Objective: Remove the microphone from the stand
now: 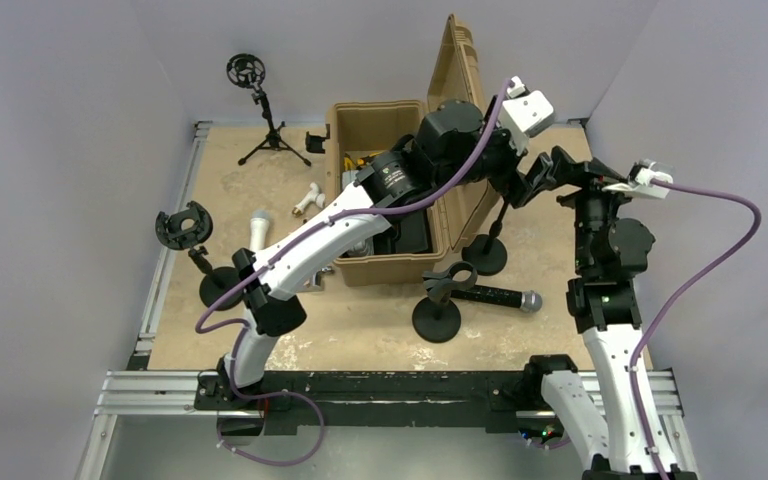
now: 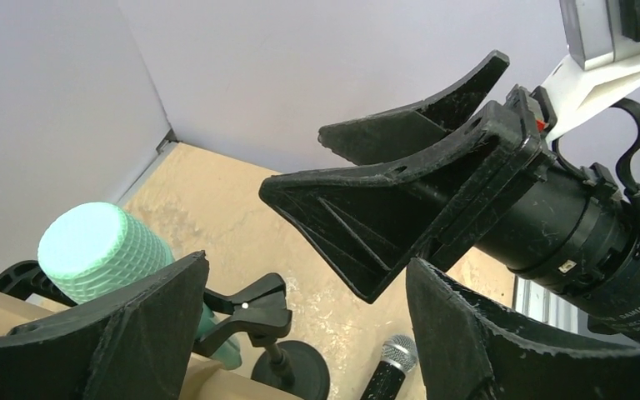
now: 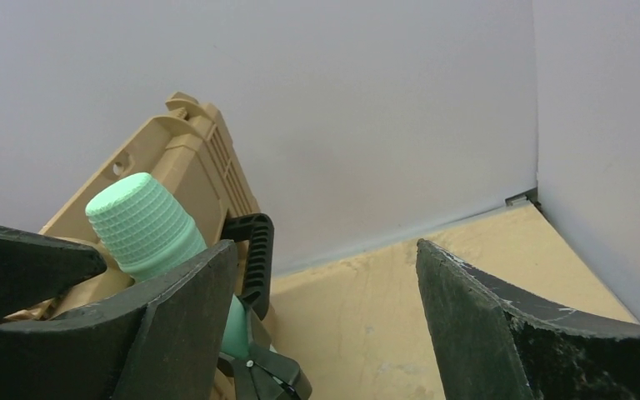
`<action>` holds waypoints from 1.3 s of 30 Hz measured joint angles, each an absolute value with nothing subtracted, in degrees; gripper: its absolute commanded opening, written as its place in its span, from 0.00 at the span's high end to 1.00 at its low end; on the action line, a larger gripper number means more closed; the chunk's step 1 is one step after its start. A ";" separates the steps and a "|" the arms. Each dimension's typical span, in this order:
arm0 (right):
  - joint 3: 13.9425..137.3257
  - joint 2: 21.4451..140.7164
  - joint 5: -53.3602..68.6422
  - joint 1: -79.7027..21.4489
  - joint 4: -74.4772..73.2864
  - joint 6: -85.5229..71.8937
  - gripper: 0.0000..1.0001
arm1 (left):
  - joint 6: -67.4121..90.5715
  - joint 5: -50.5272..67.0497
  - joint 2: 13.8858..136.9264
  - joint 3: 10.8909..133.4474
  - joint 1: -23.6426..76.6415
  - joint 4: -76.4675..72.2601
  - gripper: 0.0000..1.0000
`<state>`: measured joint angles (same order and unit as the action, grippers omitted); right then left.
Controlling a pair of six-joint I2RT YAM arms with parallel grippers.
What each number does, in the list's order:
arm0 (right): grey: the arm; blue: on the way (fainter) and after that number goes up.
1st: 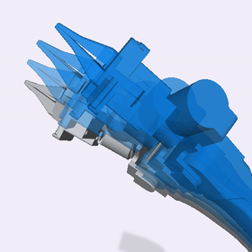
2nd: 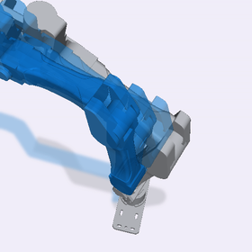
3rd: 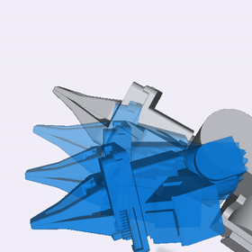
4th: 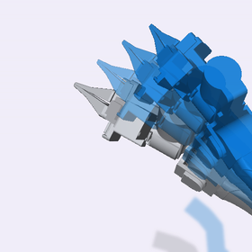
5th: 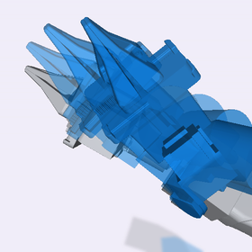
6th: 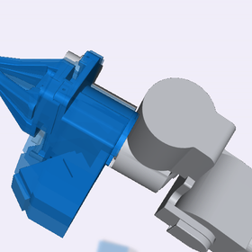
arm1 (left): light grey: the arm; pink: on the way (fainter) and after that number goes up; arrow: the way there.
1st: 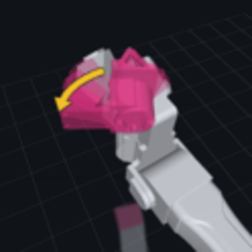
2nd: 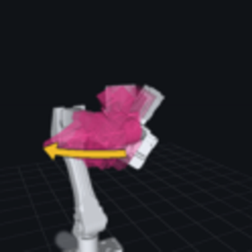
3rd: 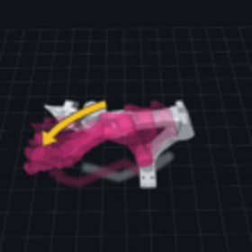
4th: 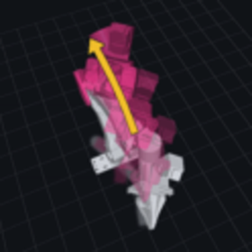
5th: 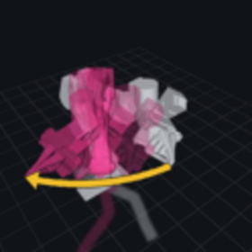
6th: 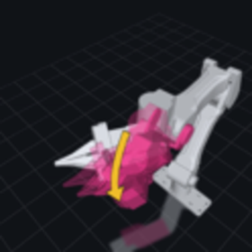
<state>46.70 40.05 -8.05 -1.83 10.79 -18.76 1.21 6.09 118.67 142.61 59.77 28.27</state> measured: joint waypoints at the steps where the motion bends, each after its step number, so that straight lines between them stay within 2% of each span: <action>1: 46.15 39.90 -8.25 -1.87 11.40 -19.11 0.23 | 1.21 6.22 118.67 142.61 59.77 28.18 0.17; 4: 45.15 39.75 -8.38 -1.83 11.42 -19.29 0.22 | 1.93 4.89 118.56 142.19 59.72 26.85 0.15; 8: 44.62 40.16 -5.23 -2.83 10.35 -18.83 0.21 | 2.94 1.69 117.03 138.39 57.06 20.71 0.05; 12: 44.93 41.28 -2.76 -2.87 10.22 -18.17 0.21 | 4.34 1.85 113.99 135.11 54.98 18.37 0.04; 24: 44.93 40.23 2.17 -2.87 10.11 -15.27 0.21 | 3.05 0.25 117.54 143.37 55.64 14.68 0.10; 32: 44.91 40.75 2.79 -2.87 10.11 -13.85 0.21 | -2.13 -3.01 124.42 143.70 55.53 13.50 0.06; 37: 44.91 40.47 2.04 -2.90 9.69 -13.82 0.21 | -2.83 -3.38 124.53 143.81 55.40 13.52 0.16; 39: 44.91 39.88 0.27 -2.87 8.75 -13.80 0.21 | -2.81 -3.36 124.53 143.81 55.35 13.58 0.16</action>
<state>44.91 39.88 0.27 -2.87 8.75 -13.80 -2.81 -3.36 124.53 143.81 55.35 13.58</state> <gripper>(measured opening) 0.787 0.854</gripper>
